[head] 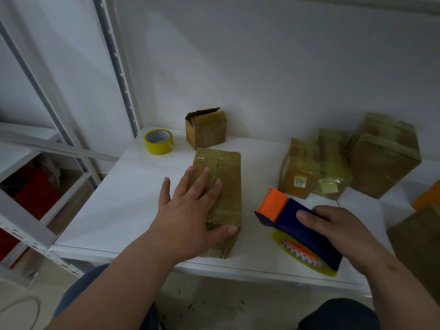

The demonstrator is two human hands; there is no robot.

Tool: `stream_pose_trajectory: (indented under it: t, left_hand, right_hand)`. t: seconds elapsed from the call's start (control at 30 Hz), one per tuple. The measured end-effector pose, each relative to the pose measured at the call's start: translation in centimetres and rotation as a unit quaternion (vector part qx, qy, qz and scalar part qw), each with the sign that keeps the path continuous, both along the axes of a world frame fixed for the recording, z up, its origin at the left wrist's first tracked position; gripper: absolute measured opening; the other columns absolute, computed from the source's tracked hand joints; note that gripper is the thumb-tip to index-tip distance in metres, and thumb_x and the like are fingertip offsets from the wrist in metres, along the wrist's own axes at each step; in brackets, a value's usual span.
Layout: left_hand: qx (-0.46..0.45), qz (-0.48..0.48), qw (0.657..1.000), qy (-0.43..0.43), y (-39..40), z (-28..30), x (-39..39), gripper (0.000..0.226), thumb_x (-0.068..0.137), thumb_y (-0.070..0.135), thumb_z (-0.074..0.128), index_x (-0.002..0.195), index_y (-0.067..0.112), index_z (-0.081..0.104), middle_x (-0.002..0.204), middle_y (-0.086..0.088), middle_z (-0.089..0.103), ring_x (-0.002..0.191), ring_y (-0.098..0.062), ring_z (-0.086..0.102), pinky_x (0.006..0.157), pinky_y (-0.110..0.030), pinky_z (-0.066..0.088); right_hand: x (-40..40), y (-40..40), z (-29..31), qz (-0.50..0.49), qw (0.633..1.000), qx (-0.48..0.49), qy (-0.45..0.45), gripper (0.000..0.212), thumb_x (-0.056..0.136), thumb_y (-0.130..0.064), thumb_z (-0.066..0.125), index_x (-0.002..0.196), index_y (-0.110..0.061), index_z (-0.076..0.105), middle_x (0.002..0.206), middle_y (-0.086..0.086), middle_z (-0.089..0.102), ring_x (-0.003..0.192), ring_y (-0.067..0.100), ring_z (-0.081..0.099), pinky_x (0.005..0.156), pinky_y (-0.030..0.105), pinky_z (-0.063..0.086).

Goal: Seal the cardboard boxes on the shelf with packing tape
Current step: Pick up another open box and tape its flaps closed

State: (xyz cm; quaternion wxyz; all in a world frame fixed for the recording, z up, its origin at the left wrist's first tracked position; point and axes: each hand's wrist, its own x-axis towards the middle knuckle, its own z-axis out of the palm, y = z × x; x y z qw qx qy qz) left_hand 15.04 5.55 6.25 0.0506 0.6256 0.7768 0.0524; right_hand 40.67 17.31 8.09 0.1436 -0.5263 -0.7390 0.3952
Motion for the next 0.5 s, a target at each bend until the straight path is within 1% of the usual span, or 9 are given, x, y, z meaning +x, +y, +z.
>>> stream_pose_trajectory:
  t: [0.07,0.1,0.2,0.3,0.37,0.43,0.5]
  left_hand:
    - [-0.004,-0.009,1.000,0.008,-0.3,0.2,0.2,0.088,0.078,0.085,0.025,0.151,0.046,-0.006,0.159,0.012,-0.024,0.144,-0.018,-0.032,0.116,-0.056,-0.015]
    - [-0.010,-0.014,1.000,0.005,-0.4,0.2,0.4,0.082,0.083,0.079,0.030,0.150,0.049,-0.007,0.159,0.013,-0.024,0.144,-0.019,-0.031,0.117,-0.056,-0.013]
    - [-0.026,-0.036,0.999,-0.008,-0.6,-0.3,0.8,0.074,0.092,0.066,0.038,0.147,0.053,-0.010,0.160,0.013,-0.021,0.146,-0.020,-0.025,0.121,-0.051,0.002]
    - [-0.013,-0.051,0.998,-0.019,-0.6,-0.8,0.9,0.071,0.095,0.061,0.038,0.149,0.051,-0.007,0.162,0.011,-0.016,0.147,-0.021,-0.023,0.122,-0.042,0.010]
    - [-0.005,-0.059,0.998,-0.016,-0.4,-0.7,1.0,0.070,0.096,0.060,0.037,0.150,0.049,-0.005,0.162,0.011,-0.015,0.147,-0.021,-0.023,0.121,-0.039,0.011]
    - [0.003,-0.068,0.998,-0.011,-0.1,-0.6,1.1,0.070,0.096,0.060,0.037,0.151,0.047,-0.004,0.162,0.011,-0.012,0.148,-0.020,-0.021,0.121,-0.038,0.010]
    - [0.015,-0.076,0.997,-0.008,0.6,-0.7,1.1,0.070,0.096,0.059,0.038,0.152,0.045,-0.002,0.163,0.010,-0.009,0.148,-0.021,-0.018,0.121,-0.036,0.009]
  right_hand:
    - [0.5,-1.0,-0.3,-0.028,0.999,0.002,0.043,0.062,0.070,-0.066,0.068,0.074,-0.005,0.066,0.063,0.009,0.068,0.056,0.023,0.062,0.058,0.032,0.041]
    - [0.6,-1.4,-0.6,-0.041,0.998,0.000,0.057,0.062,0.066,-0.065,0.064,0.074,-0.003,0.065,0.062,0.010,0.067,0.054,0.023,0.061,0.058,0.031,0.040]
    - [0.8,-2.5,-1.4,-0.057,0.995,-0.007,0.086,0.065,0.060,-0.067,0.061,0.070,-0.003,0.062,0.059,0.010,0.064,0.052,0.019,0.058,0.056,0.030,0.037]
    - [0.7,-3.3,-2.0,-0.061,0.994,-0.001,0.094,0.060,0.063,-0.065,0.060,0.068,-0.005,0.061,0.060,0.009,0.064,0.050,0.017,0.056,0.057,0.030,0.037]
    - [0.6,-3.4,-2.2,-0.071,0.992,0.011,0.107,0.065,0.063,-0.069,0.060,0.069,-0.004,0.061,0.060,0.010,0.064,0.050,0.018,0.056,0.055,0.029,0.037]
    - [0.5,-3.1,-2.3,-0.095,0.988,0.020,0.120,0.068,0.070,-0.071,0.065,0.068,-0.003,0.060,0.056,0.008,0.062,0.051,0.021,0.055,0.054,0.029,0.036]
    - [0.4,-2.6,-2.2,-0.123,0.983,0.033,0.133,0.061,0.076,-0.063,0.065,0.067,-0.002,0.059,0.054,0.009,0.059,0.050,0.021,0.053,0.054,0.029,0.034]
